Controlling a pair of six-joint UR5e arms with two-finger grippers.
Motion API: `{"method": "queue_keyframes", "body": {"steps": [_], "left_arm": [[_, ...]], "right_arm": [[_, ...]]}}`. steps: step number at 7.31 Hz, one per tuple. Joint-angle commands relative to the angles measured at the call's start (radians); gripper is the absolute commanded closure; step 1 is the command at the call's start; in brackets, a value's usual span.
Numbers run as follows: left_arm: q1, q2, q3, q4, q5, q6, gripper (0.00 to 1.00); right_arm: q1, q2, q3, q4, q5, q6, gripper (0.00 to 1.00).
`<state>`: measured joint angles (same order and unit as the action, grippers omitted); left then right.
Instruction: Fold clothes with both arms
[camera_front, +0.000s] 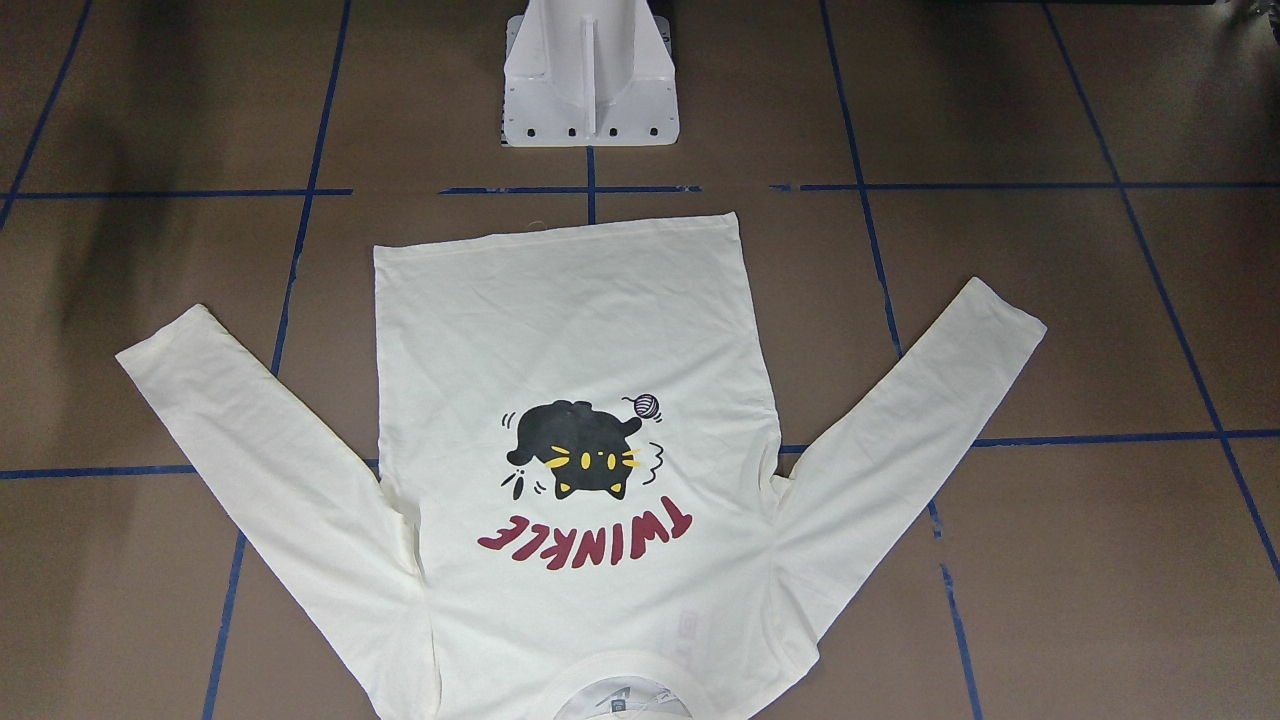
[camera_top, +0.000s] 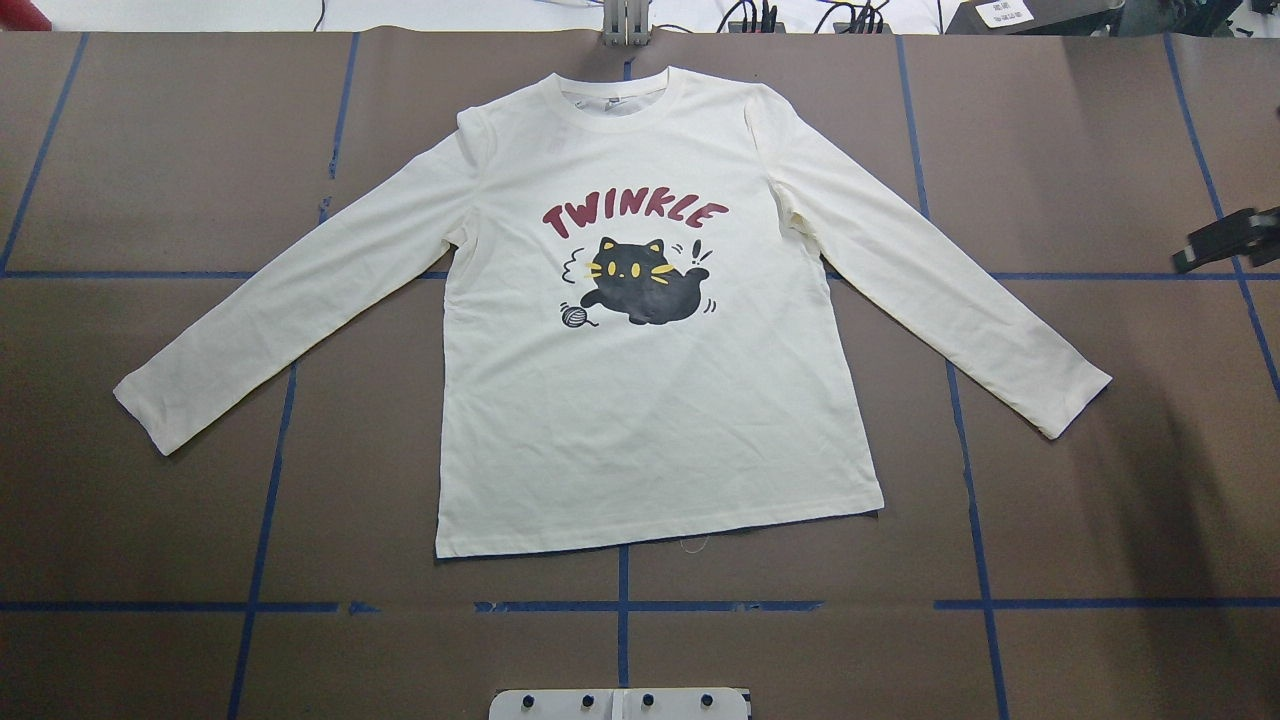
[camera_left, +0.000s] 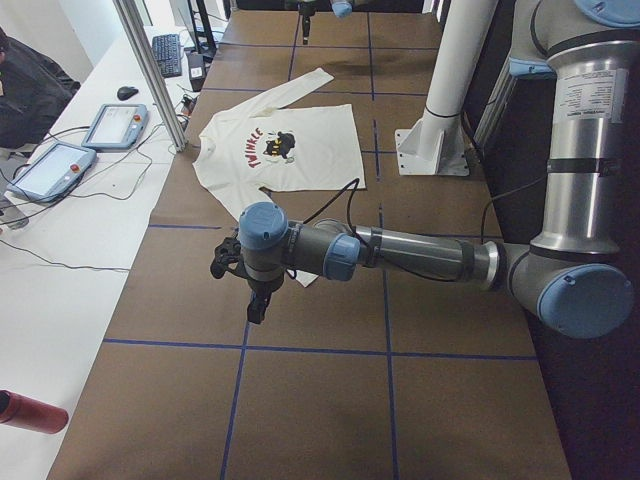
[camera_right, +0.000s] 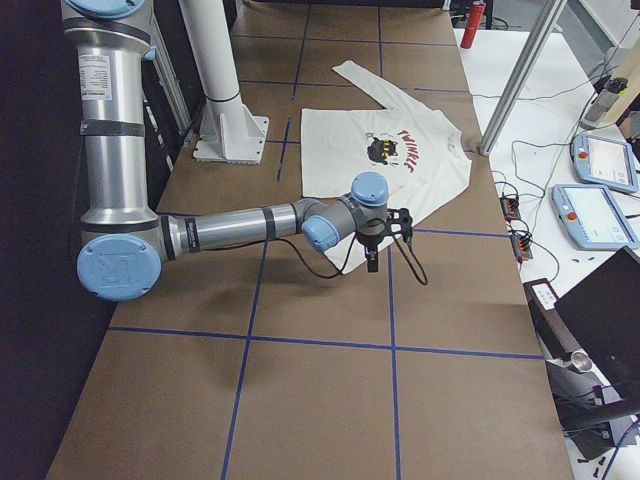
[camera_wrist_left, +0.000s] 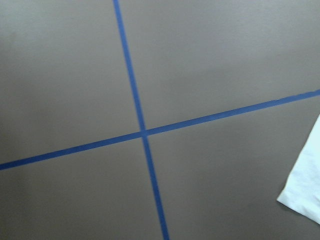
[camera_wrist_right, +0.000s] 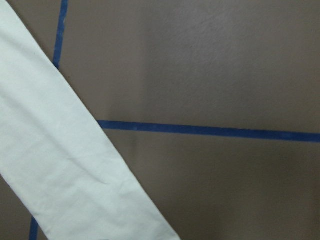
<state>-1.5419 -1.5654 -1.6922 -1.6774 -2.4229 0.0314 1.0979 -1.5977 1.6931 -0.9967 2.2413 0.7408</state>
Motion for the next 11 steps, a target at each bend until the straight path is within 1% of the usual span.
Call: {"method": "queue_keyframes", "body": {"steps": [1, 2, 3, 4, 5, 6, 7, 8, 10, 11], "left_arm": [[0.0, -0.016, 0.019, -0.031, -0.013, -0.114, 0.0], [0.0, -0.012, 0.02, -0.057, -0.013, -0.114, 0.0], [0.0, -0.012, 0.02, -0.058, -0.013, -0.114, 0.0], [0.0, -0.01, 0.019, -0.061, -0.015, -0.111, 0.0], [0.0, -0.008, 0.019, -0.061, -0.015, -0.111, 0.0], [0.0, -0.008, 0.02, -0.062, -0.015, -0.11, 0.0], [0.0, -0.007, 0.022, -0.068, -0.015, -0.11, 0.0], [0.0, -0.002, 0.023, -0.082, -0.015, -0.11, 0.0], [0.0, -0.001, 0.023, -0.087, -0.016, -0.11, 0.0], [0.0, -0.001, 0.023, -0.087, -0.016, -0.11, 0.0]], "right_arm": [[-0.125, -0.065, -0.018, 0.21, -0.043, 0.228, 0.0], [-0.15, -0.065, -0.027, 0.195, -0.054, 0.236, 0.0], [-0.153, -0.054, -0.029, 0.149, -0.057, 0.258, 0.0], [-0.174, -0.056, -0.029, 0.133, -0.058, 0.264, 0.0], [-0.203, -0.057, -0.029, 0.119, -0.077, 0.287, 0.0], [-0.231, -0.051, -0.023, 0.074, -0.109, 0.301, 0.0], [-0.245, -0.051, -0.027, 0.058, -0.117, 0.301, 0.0], [-0.256, -0.05, -0.029, 0.05, -0.13, 0.301, 0.0], [-0.265, -0.027, -0.03, 0.007, -0.134, 0.301, 0.0], [-0.263, -0.028, -0.029, 0.004, -0.134, 0.301, 0.0]]}}
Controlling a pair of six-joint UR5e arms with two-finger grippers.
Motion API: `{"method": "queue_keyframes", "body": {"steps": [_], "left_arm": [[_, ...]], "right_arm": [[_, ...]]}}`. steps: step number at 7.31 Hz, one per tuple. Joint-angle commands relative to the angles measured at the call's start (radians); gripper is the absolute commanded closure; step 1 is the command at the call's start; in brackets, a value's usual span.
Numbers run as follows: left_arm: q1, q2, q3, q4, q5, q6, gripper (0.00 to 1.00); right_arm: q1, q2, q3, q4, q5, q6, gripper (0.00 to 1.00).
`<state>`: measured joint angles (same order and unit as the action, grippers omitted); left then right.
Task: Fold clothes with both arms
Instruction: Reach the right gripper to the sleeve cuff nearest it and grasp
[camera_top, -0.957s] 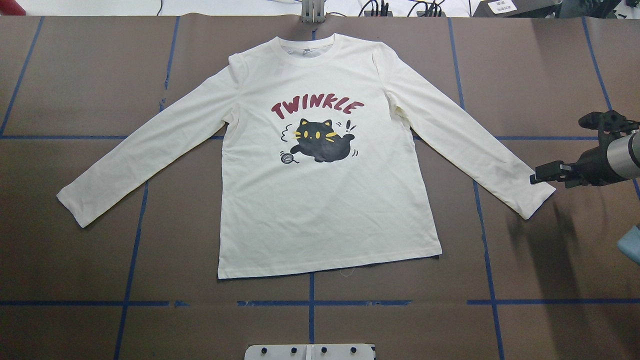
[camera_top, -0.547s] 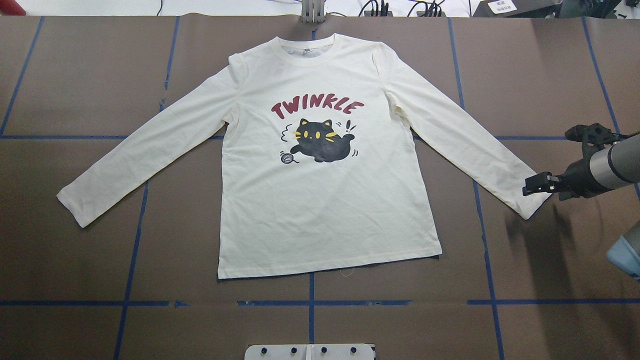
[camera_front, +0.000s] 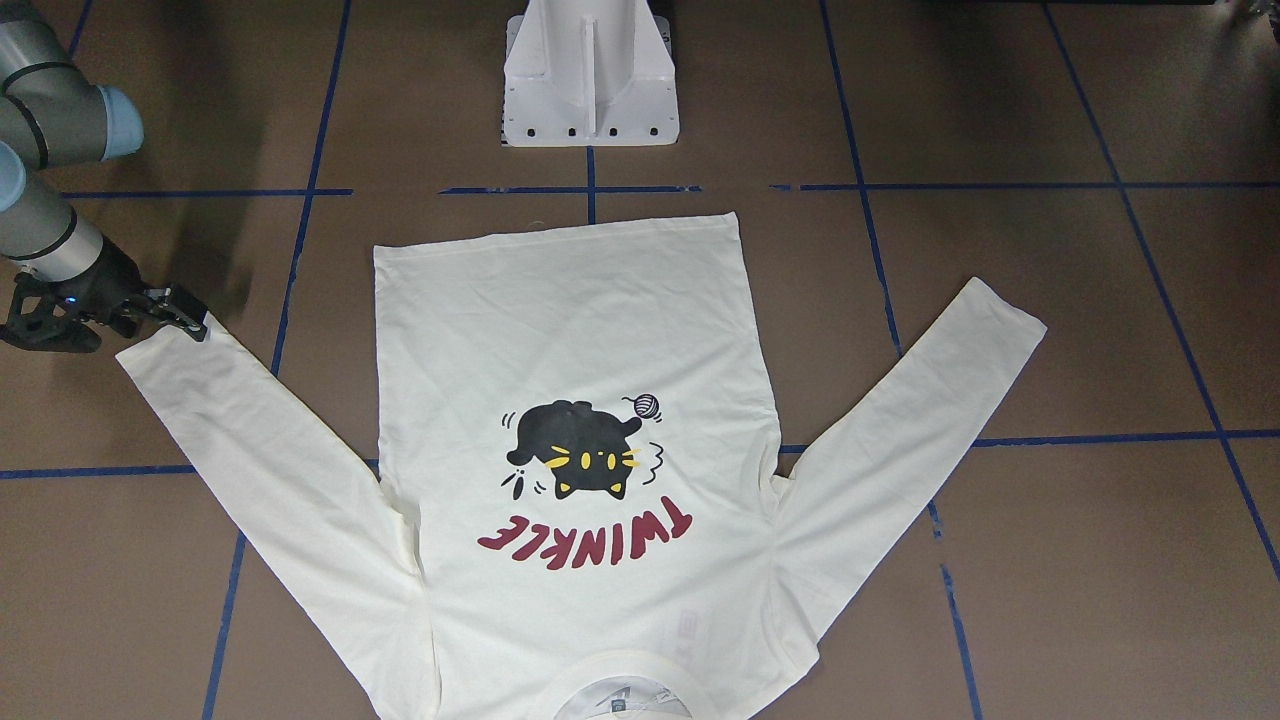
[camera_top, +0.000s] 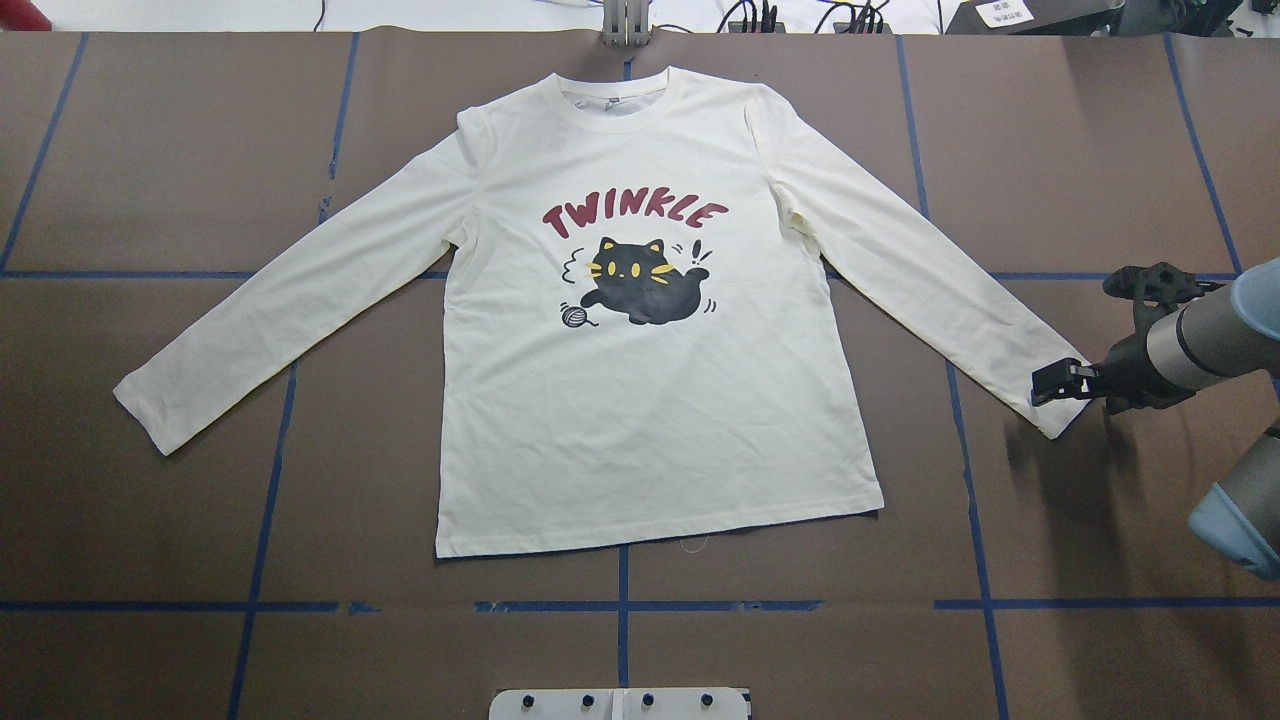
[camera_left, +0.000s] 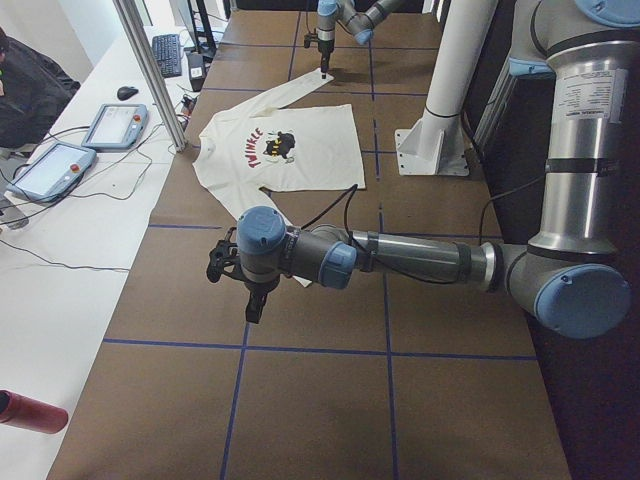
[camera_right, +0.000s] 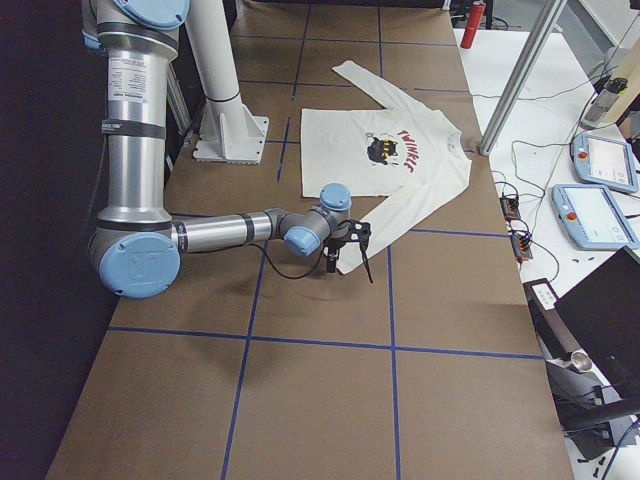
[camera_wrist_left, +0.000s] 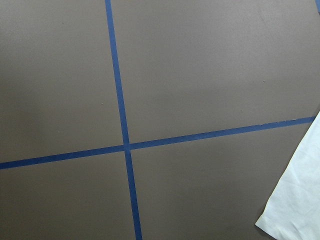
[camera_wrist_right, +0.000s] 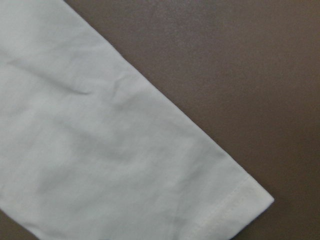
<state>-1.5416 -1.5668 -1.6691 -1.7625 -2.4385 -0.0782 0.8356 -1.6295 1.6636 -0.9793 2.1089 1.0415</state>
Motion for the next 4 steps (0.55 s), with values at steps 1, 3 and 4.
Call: {"method": "queue_keyframes", "body": {"steps": [1, 3, 4], "left_arm": [[0.0, 0.001, 0.0, -0.002, -0.001, 0.002, 0.0], [0.0, 0.001, -0.001, -0.002, -0.001, 0.002, 0.0], [0.0, 0.001, -0.003, -0.002, -0.001, 0.0, 0.0]], "right_arm": [[0.0, 0.0, 0.001, -0.013, -0.001, 0.0, 0.02], [0.002, -0.007, 0.004, -0.013, 0.002, -0.001, 0.42], [0.002, -0.007, 0.004, -0.013, 0.003, -0.004, 0.59]]}}
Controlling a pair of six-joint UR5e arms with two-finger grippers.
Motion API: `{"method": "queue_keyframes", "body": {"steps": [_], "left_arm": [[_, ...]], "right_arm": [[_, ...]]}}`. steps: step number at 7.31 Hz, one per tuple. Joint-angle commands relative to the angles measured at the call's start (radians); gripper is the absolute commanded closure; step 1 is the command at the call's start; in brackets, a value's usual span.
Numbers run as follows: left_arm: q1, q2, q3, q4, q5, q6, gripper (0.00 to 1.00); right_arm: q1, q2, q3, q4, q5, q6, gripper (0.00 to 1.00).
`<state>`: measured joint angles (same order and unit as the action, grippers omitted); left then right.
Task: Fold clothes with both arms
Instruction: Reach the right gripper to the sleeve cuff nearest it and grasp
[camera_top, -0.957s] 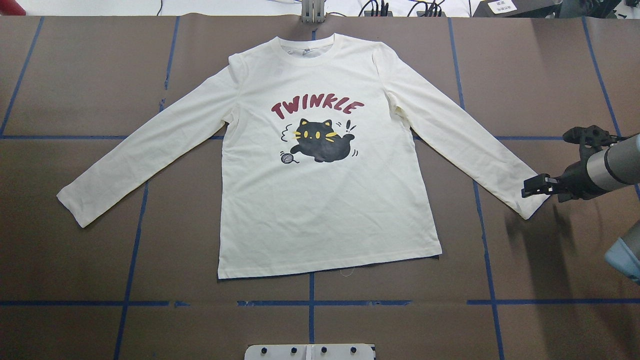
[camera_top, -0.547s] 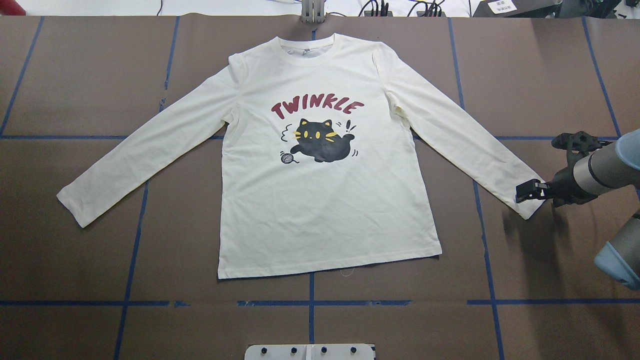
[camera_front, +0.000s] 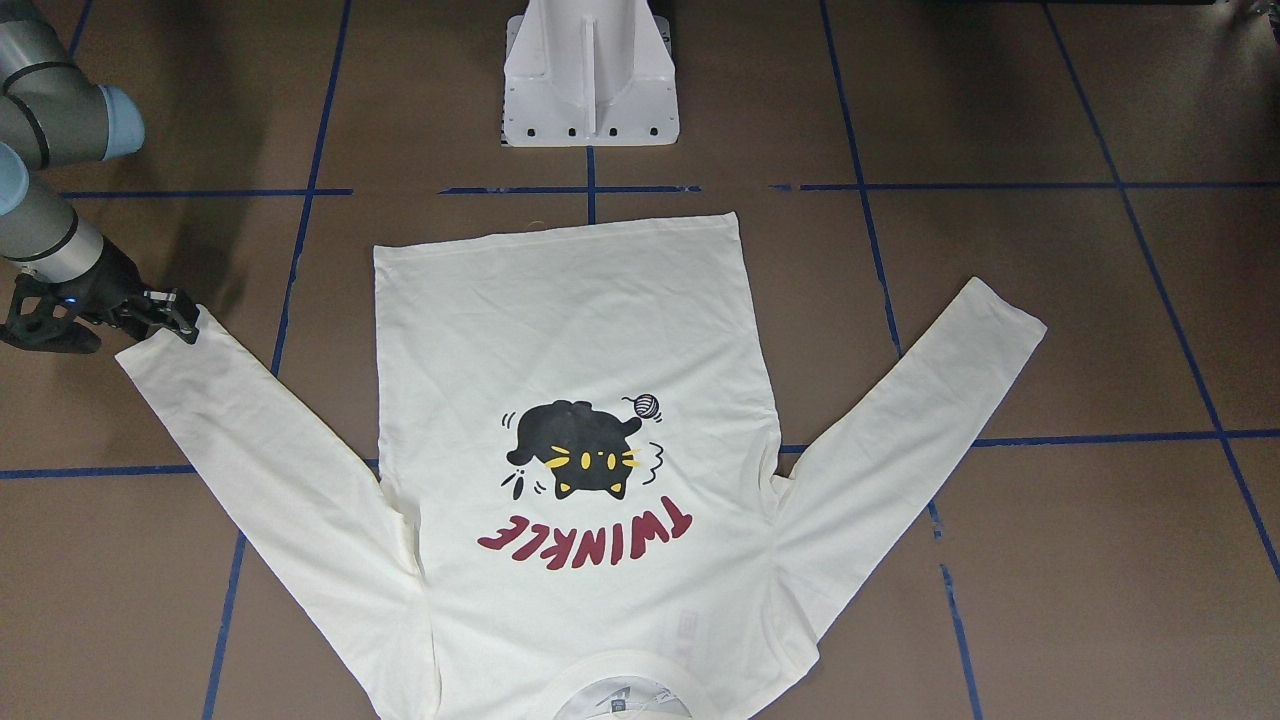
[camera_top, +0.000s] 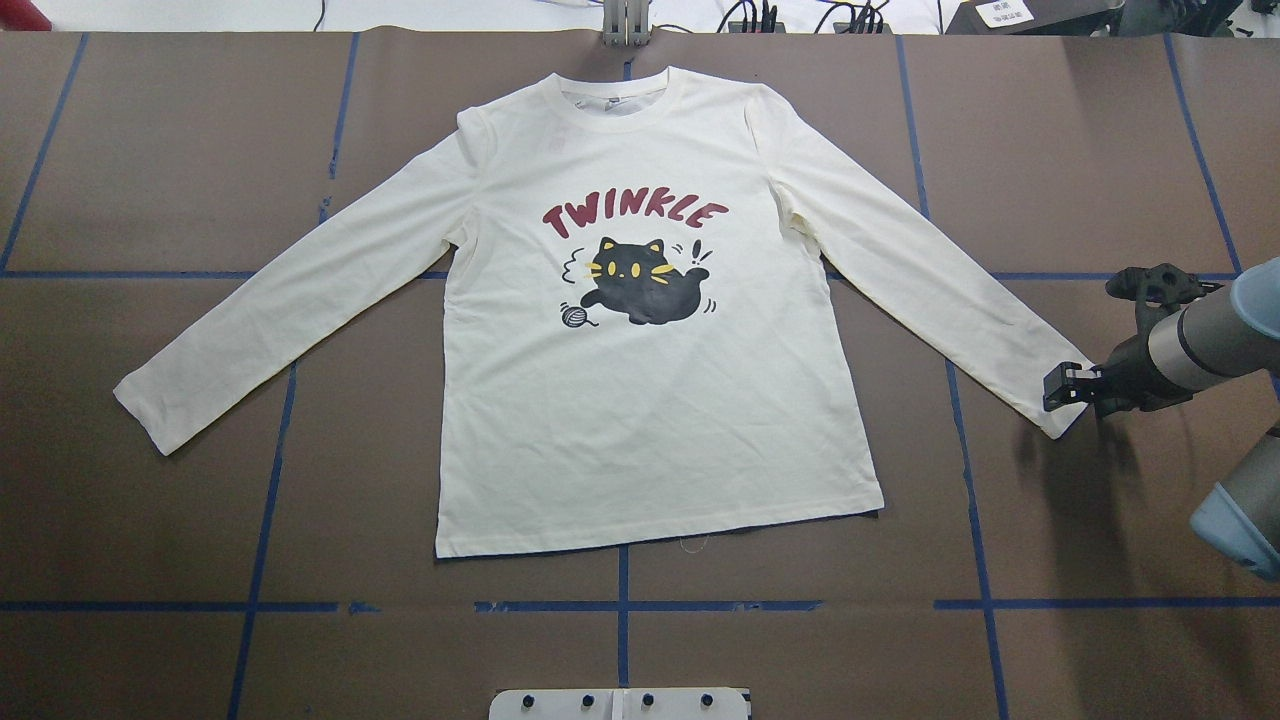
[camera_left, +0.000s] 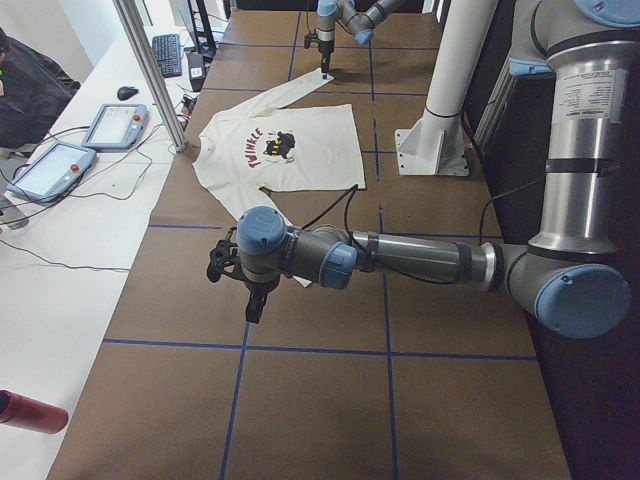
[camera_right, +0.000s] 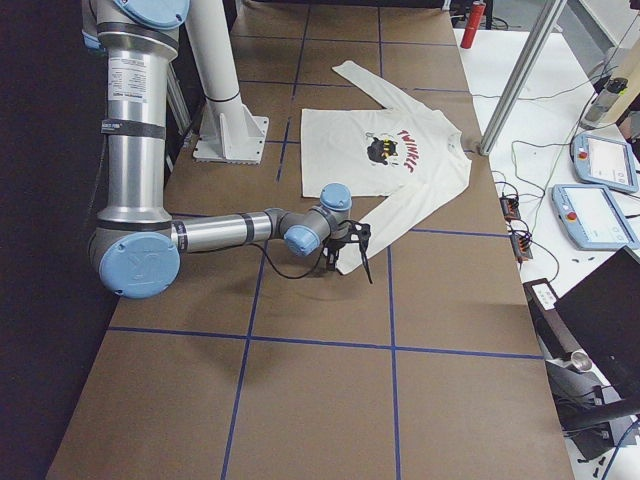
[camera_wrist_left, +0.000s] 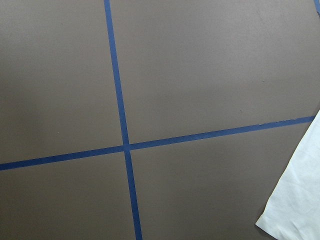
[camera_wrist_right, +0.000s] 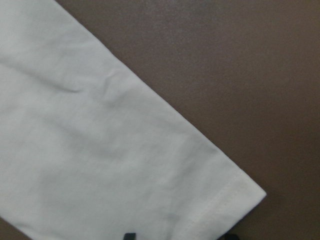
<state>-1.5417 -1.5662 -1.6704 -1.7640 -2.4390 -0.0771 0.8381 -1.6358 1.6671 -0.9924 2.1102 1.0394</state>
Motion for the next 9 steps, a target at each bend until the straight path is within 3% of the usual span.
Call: {"method": "queue_keyframes", "body": {"steps": [1, 3, 4, 8, 9], "left_arm": [[0.0, 0.0, 0.0, 0.0, 0.0, 0.0, 0.0], [0.0, 0.0, 0.001, 0.0, 0.0, 0.0, 0.0], [0.0, 0.0, 0.003, 0.0, 0.0, 0.0, 0.0], [0.0, 0.0, 0.001, 0.0, 0.0, -0.001, 0.0], [0.0, 0.0, 0.003, 0.0, 0.0, -0.001, 0.0]], "right_arm": [[-0.001, -0.001, 0.005, 0.0, 0.007, -0.004, 0.76], [0.001, 0.01, 0.008, 0.0, 0.013, -0.004, 0.96], [0.001, 0.01, 0.02, 0.0, 0.013, -0.004, 1.0], [0.019, 0.016, 0.117, 0.0, 0.007, 0.004, 1.0], [0.041, 0.098, 0.108, -0.017, 0.017, 0.004, 1.0]]}}
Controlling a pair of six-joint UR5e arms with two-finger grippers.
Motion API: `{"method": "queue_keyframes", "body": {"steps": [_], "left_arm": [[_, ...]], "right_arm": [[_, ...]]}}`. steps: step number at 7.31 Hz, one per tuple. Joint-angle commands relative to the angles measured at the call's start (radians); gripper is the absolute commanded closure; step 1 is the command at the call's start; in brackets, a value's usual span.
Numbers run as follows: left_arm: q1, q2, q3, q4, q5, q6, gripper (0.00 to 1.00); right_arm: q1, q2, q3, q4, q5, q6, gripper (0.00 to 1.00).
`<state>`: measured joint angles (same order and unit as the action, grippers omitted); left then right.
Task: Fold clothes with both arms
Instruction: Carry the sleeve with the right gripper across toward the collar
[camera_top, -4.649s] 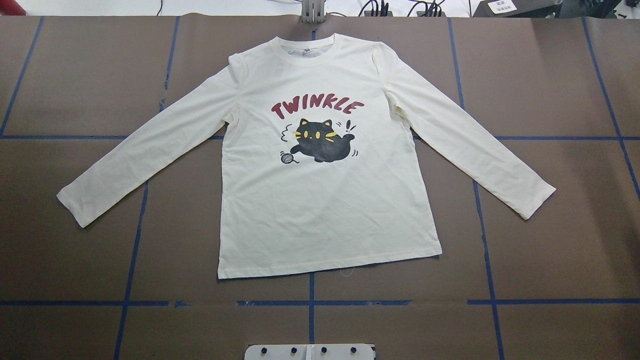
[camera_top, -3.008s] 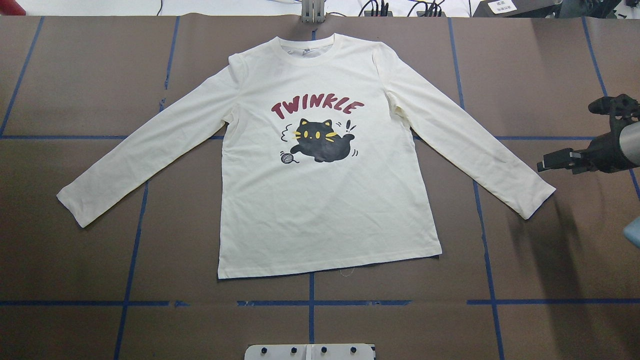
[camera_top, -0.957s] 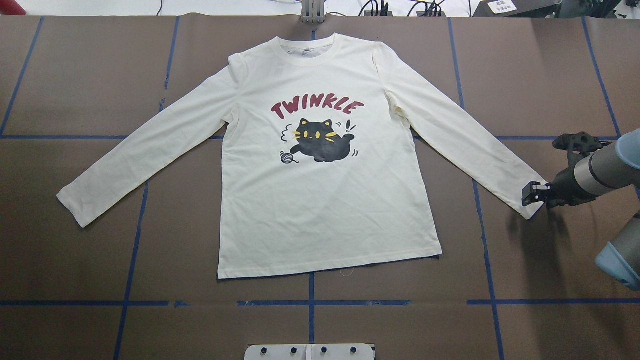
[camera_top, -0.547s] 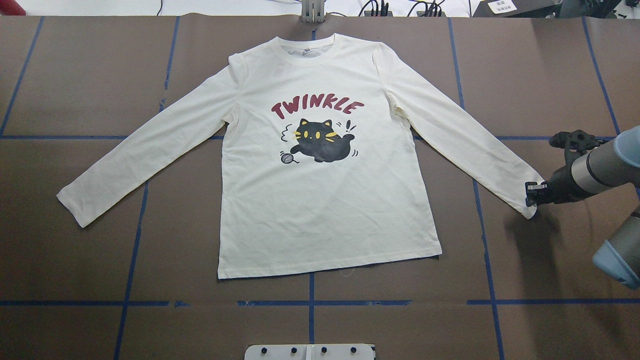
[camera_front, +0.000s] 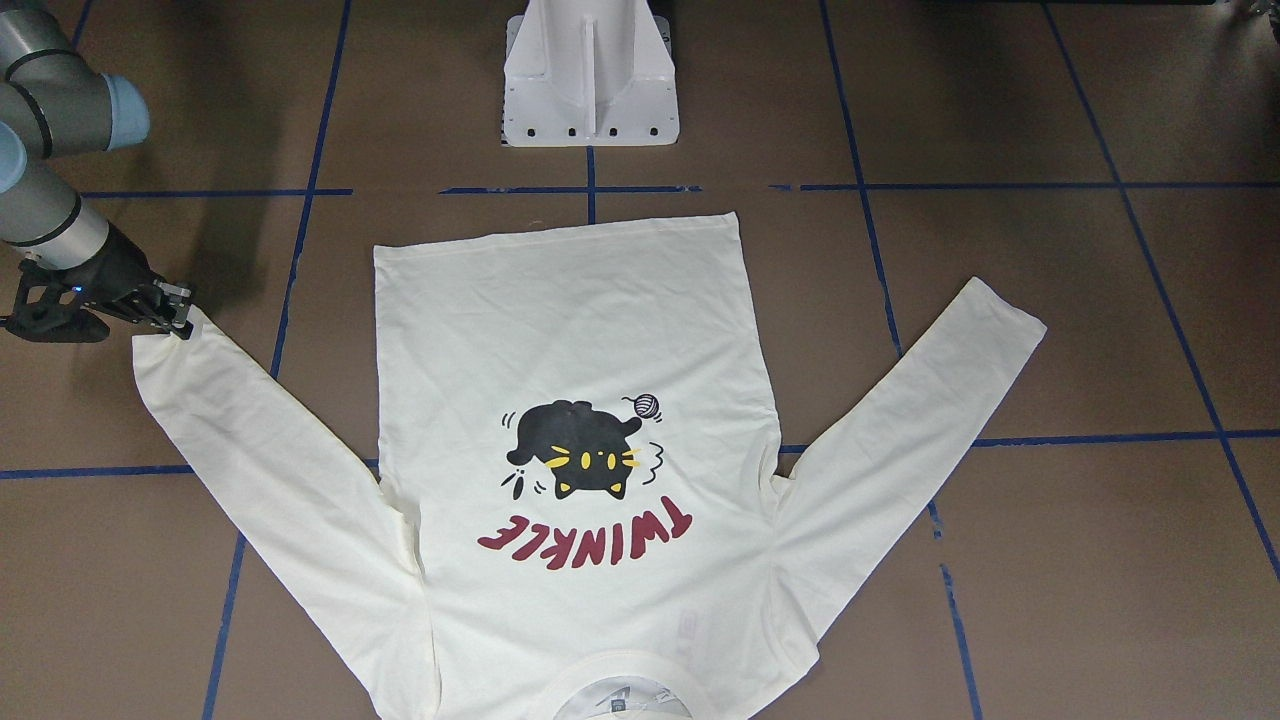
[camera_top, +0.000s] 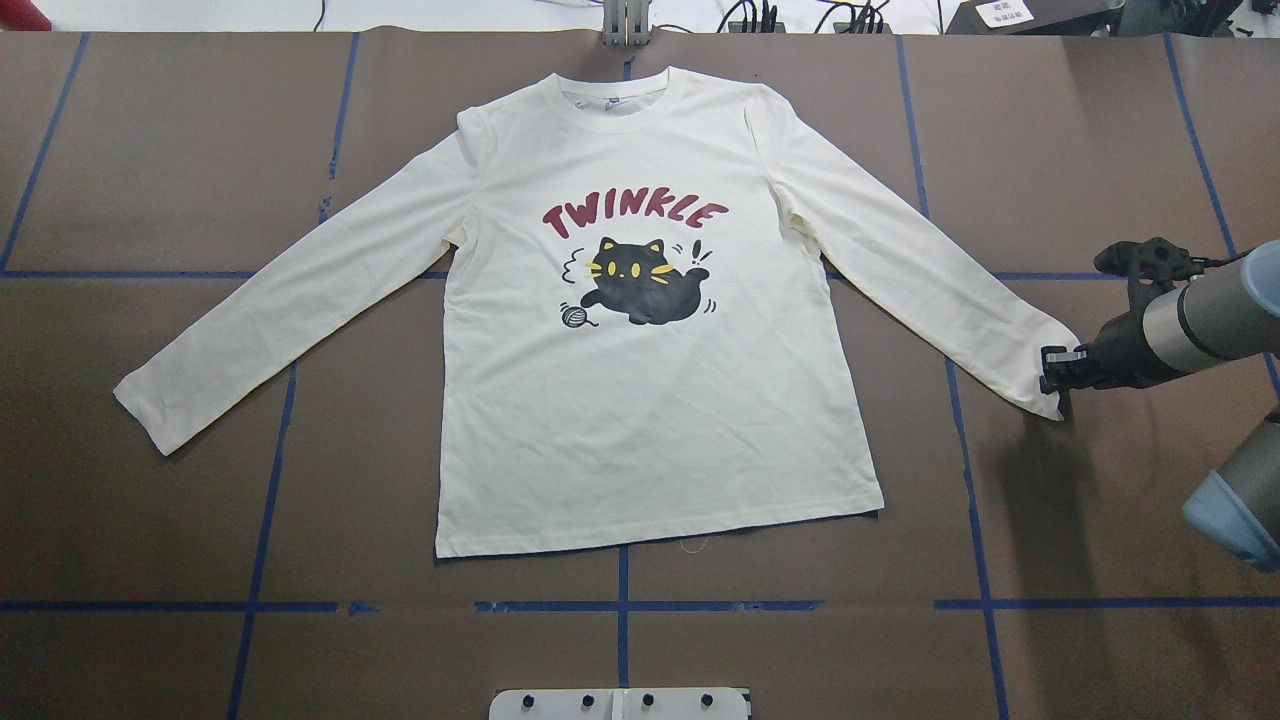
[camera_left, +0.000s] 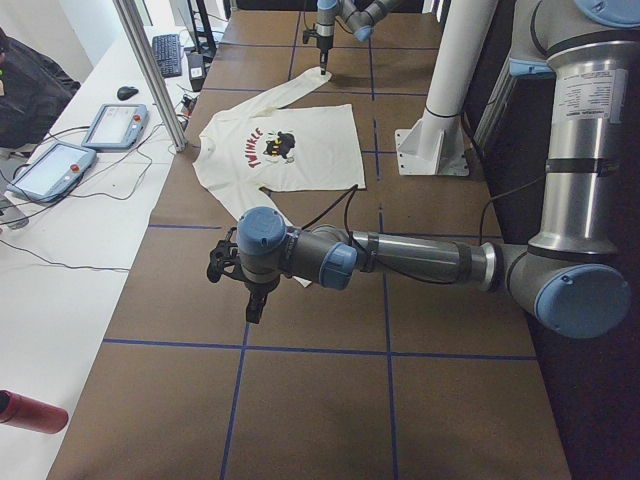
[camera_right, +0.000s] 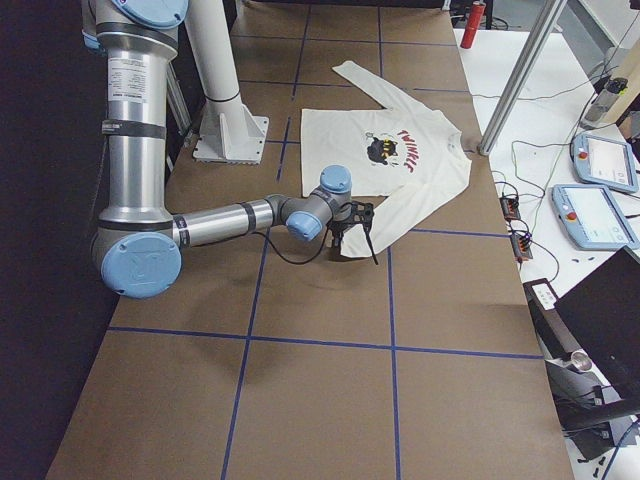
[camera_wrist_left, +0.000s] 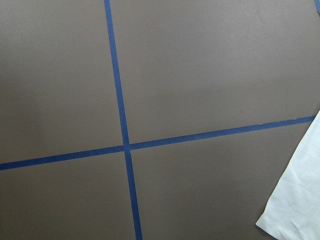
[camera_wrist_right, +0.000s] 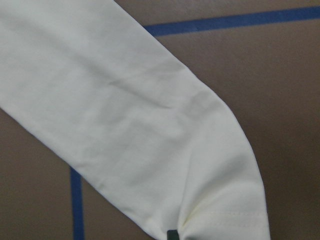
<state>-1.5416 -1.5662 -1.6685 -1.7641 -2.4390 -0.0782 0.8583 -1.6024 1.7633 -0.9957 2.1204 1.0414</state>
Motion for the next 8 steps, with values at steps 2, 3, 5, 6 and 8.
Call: {"method": "queue_keyframes", "body": {"steps": [2, 3, 5, 6, 8], "left_arm": [[0.0, -0.002, 0.0, 0.0, 0.0, -0.002, 0.0], [0.0, -0.005, -0.003, -0.002, 0.0, -0.003, 0.0], [0.0, -0.012, -0.004, -0.002, 0.0, -0.003, 0.0], [0.0, -0.012, -0.007, -0.002, 0.0, -0.003, 0.0], [0.0, -0.009, -0.005, -0.002, 0.002, 0.0, 0.0]], "right_arm": [[0.062, 0.296, -0.005, -0.191, 0.007, 0.003, 1.0], [0.08, 0.409, -0.068, -0.205, 0.016, 0.037, 1.0], [0.09, 0.652, -0.25, -0.198, 0.021, 0.063, 1.0], [0.09, 0.776, -0.295, -0.198, 0.02, 0.116, 1.0], [0.078, 1.104, -0.563, -0.088, 0.02, 0.16, 1.0]]}}
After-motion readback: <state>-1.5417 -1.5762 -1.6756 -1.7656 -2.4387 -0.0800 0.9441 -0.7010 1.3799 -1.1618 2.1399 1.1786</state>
